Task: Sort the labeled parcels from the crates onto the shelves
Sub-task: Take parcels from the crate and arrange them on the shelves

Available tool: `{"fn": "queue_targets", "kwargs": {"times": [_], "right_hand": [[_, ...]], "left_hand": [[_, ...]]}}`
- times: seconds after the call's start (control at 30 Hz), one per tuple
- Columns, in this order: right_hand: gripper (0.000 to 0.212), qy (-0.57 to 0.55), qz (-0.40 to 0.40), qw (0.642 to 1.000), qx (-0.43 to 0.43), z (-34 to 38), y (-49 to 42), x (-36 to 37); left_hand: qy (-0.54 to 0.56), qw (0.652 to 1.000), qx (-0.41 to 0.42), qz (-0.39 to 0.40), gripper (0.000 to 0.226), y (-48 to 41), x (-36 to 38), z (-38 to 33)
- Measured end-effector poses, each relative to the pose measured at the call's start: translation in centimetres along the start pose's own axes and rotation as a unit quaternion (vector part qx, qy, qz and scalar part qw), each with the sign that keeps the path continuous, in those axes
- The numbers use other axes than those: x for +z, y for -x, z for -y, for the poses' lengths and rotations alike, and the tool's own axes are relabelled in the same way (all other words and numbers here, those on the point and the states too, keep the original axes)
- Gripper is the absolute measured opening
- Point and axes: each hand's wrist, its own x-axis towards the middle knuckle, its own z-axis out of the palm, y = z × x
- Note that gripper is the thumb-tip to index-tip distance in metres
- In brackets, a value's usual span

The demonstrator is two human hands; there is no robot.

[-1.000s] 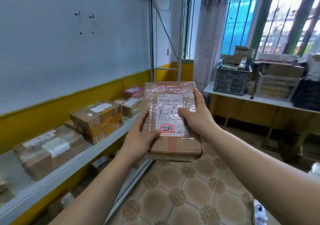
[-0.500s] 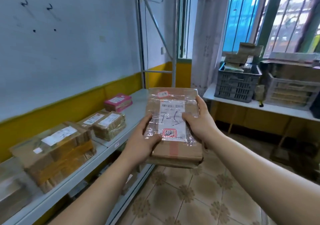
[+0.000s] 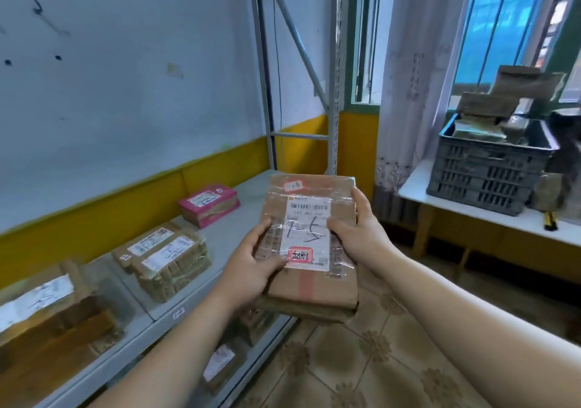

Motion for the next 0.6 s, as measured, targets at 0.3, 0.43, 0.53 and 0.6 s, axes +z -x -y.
{"fn": "queue_targets", "kwargs": {"times": [0.3,0.43,0.53,0.6], "right_hand": [[0.084,0.014,0.068,0.998,0.006,-2.4,-17.8,7.5],[0.085,0.028,0.077,0.996,0.018,-2.9,-25.4,9.4],[0.083,0.036,0.081,0.996,0.02,-3.4,-30.5,10.1],[0.083,0.026,0.091,0.995,0.028,-3.8,-32.7,10.6]], "left_hand": [[0.016,0.997,-0.076,-0.027,0.065,-16.0,-2.2,6.8],[0.016,0.995,-0.094,-0.012,0.066,-23.3,-2.8,8.8],[0.023,0.993,-0.116,0.0,0.068,-28.2,-3.0,10.3],[0.035,0.992,-0.124,0.0,0.068,-30.1,-3.0,11.0]]}}
